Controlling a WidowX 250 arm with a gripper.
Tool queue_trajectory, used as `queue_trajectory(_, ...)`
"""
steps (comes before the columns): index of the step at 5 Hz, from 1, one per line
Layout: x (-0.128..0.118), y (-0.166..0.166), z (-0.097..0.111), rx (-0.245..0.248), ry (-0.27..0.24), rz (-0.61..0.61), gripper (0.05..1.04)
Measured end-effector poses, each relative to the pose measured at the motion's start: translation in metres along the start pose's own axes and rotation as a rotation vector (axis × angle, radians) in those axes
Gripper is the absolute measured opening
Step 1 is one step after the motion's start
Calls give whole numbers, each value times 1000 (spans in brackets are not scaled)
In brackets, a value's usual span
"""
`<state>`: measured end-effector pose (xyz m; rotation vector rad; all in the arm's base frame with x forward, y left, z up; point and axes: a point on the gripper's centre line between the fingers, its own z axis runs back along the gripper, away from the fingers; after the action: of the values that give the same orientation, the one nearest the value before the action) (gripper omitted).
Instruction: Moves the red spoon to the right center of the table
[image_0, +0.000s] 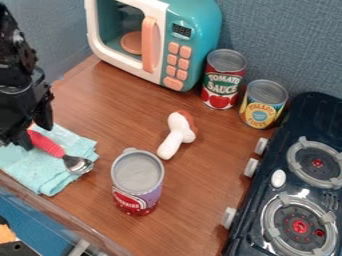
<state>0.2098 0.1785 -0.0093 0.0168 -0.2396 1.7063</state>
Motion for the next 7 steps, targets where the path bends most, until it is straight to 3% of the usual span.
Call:
queue_trajectory(1,-5,0,-6,17,2,-20,996)
queue_trajectory(3,-8,1,-10,24,1,-24,954)
queue_trajectory(5,-9,3,-11,23,-1,-21,410)
queue_trajectory(7,-12,3,-7,4,10,-7,398)
